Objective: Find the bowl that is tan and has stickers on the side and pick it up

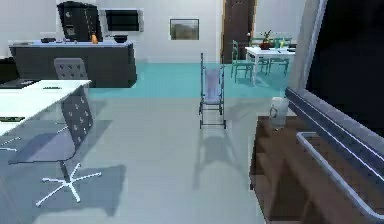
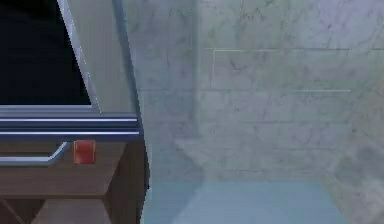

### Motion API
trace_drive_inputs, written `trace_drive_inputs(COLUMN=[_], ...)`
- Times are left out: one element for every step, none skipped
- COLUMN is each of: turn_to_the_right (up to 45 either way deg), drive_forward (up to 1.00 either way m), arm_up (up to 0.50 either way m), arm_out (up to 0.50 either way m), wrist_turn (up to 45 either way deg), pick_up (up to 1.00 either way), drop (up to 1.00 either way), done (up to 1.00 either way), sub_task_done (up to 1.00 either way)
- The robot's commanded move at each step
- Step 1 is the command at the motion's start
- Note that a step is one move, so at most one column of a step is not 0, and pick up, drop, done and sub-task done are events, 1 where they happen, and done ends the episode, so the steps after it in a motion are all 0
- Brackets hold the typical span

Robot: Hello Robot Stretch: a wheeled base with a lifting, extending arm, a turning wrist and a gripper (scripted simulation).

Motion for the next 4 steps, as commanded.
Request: trace_drive_inputs(turn_to_the_right=[-39.0,0.0,-36.0,0.0], drive_forward=[0.00,1.00,0.00,0.05], arm_up=[0.00,0.00,0.00,0.00], arm_out=[0.00,0.00,0.00,0.00], wrist_turn=[0.0,0.0,0.0,0.0], pick_up=[0.00,0.00,0.00,0.00], drop=[0.00,0.00,0.00,0.00], done=[0.00,0.00,0.00,0.00], sub_task_done=[0.00,0.00,0.00,0.00])
